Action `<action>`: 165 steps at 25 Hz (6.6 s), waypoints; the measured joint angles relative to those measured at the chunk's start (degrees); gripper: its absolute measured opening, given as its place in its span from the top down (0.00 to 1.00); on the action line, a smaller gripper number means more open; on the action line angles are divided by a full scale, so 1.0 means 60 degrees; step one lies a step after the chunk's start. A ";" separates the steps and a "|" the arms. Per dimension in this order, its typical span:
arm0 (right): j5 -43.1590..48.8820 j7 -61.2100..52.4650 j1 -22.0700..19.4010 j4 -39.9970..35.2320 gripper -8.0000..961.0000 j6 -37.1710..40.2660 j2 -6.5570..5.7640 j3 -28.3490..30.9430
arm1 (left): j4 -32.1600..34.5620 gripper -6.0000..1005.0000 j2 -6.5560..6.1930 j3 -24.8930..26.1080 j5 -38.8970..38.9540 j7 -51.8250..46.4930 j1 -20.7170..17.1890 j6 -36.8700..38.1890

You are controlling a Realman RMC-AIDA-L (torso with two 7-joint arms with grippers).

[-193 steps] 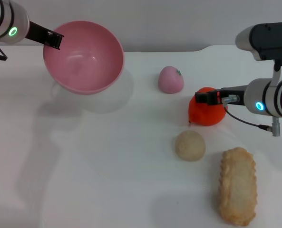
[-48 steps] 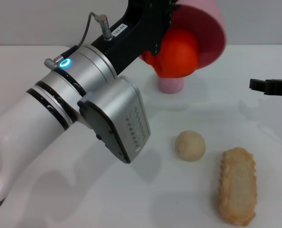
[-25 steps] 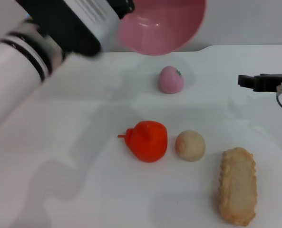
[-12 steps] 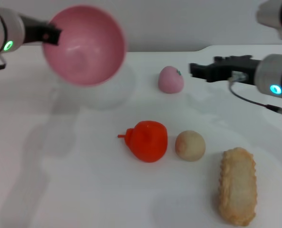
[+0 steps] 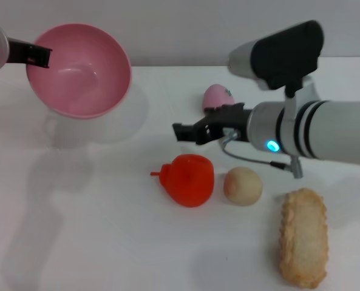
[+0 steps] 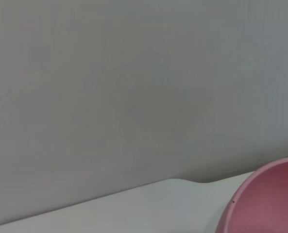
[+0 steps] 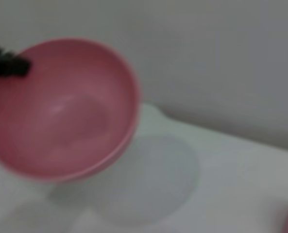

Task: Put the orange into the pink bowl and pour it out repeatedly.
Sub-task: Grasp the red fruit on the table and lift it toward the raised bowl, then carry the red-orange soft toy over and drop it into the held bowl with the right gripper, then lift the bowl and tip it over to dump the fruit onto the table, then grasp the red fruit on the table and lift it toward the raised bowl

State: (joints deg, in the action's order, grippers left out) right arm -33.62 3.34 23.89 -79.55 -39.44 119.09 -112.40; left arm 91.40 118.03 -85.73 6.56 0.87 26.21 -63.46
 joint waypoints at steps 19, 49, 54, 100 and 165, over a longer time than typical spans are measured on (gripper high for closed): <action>-0.0961 0.0058 0.0312 0.1089 0.28 0.0260 0.0000 -0.0599 | -0.0644 0.95 -0.0014 -0.0078 -0.0025 0.0140 0.0549 -0.0004; -0.1983 0.0304 0.1512 0.2595 0.52 0.0251 -0.0030 -0.1028 | -0.0634 0.95 -0.0013 -0.0017 -0.0023 0.0459 0.0555 -0.0008; -0.1974 0.0337 0.1410 0.2327 0.65 0.0221 -0.0045 -0.1010 | -0.0638 0.95 -0.0014 -0.0034 -0.0023 0.0530 0.0555 0.0012; -0.0129 0.0917 -0.0125 -0.2724 0.86 -0.1500 -0.0026 0.1145 | -0.0558 0.95 0.0049 -0.1860 0.1569 0.0430 0.1007 -0.0310; -0.1316 0.1926 -0.2000 -0.1073 0.33 -0.2109 -0.0048 0.4219 | 0.0817 0.95 0.0175 -0.8115 -0.8833 -0.1356 0.0137 0.0847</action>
State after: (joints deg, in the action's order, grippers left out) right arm -41.51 14.89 11.89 -85.99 -52.09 118.80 -87.09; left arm 96.30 119.08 -134.42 -46.44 -7.27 27.03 -58.38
